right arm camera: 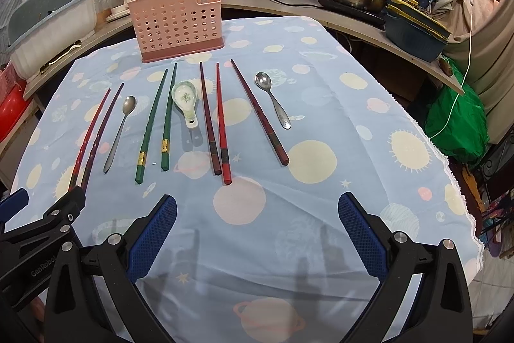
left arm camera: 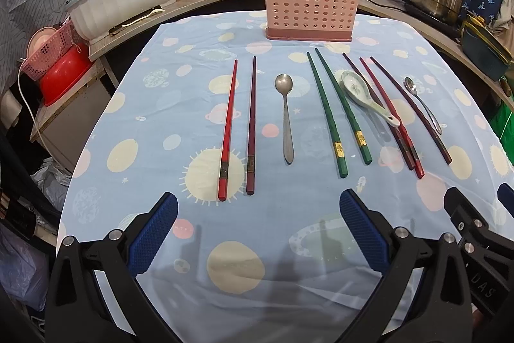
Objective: Organize utensils
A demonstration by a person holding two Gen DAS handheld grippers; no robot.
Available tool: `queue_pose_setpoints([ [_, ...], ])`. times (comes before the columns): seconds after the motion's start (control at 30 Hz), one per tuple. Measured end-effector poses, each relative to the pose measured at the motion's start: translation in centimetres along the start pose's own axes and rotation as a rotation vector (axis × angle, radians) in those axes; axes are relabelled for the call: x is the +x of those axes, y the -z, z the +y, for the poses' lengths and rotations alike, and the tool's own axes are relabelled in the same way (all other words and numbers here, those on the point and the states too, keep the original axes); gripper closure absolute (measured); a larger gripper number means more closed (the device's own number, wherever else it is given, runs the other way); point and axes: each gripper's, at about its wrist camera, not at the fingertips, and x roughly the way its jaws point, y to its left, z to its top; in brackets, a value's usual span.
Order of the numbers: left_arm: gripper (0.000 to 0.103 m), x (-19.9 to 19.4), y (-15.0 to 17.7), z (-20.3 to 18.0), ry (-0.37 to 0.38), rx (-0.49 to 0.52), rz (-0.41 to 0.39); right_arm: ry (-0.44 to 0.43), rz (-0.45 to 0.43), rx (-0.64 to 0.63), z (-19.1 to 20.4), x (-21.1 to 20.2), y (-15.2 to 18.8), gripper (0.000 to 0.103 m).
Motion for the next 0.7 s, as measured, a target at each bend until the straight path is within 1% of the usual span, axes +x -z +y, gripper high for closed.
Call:
queue_pose_setpoints([
  [0.7, 0.007, 0.03, -0.02, 0.05, -0.003, 0.0, 0.001, -0.002, 0.002, -0.003, 0.28, 0.18, 0.09, 0.006],
])
